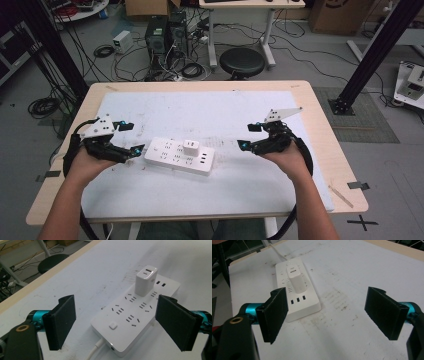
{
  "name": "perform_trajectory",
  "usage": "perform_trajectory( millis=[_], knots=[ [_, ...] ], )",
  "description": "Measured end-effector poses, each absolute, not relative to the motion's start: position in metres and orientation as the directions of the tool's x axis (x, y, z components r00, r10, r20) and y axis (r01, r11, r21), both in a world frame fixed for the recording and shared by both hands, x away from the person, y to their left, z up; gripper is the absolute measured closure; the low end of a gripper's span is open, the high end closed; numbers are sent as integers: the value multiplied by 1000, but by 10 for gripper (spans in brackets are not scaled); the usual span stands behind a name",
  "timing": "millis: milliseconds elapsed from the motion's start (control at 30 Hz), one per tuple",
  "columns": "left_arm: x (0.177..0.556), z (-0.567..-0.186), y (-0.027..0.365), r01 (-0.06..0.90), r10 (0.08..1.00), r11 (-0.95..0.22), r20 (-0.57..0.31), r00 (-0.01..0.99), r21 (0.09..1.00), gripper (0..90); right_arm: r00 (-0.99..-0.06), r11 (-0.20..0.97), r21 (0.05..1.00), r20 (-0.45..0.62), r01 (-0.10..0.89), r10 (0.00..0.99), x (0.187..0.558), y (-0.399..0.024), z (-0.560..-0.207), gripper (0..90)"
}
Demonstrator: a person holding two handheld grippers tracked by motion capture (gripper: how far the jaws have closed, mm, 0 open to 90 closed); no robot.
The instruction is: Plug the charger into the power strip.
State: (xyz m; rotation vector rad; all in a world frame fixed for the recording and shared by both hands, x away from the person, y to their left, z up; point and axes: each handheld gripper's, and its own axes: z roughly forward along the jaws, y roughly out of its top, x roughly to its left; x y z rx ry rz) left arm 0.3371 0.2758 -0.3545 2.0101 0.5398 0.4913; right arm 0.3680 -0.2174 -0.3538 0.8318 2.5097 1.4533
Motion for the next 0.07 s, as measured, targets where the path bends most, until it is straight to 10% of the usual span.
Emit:
perform_trajectory(
  millis=[67],
  knots=[
    [338, -355, 277, 176, 563, -438, 116, 818, 881, 169, -841, 386, 832, 164, 398, 515, 368, -217, -354, 194]
  ],
)
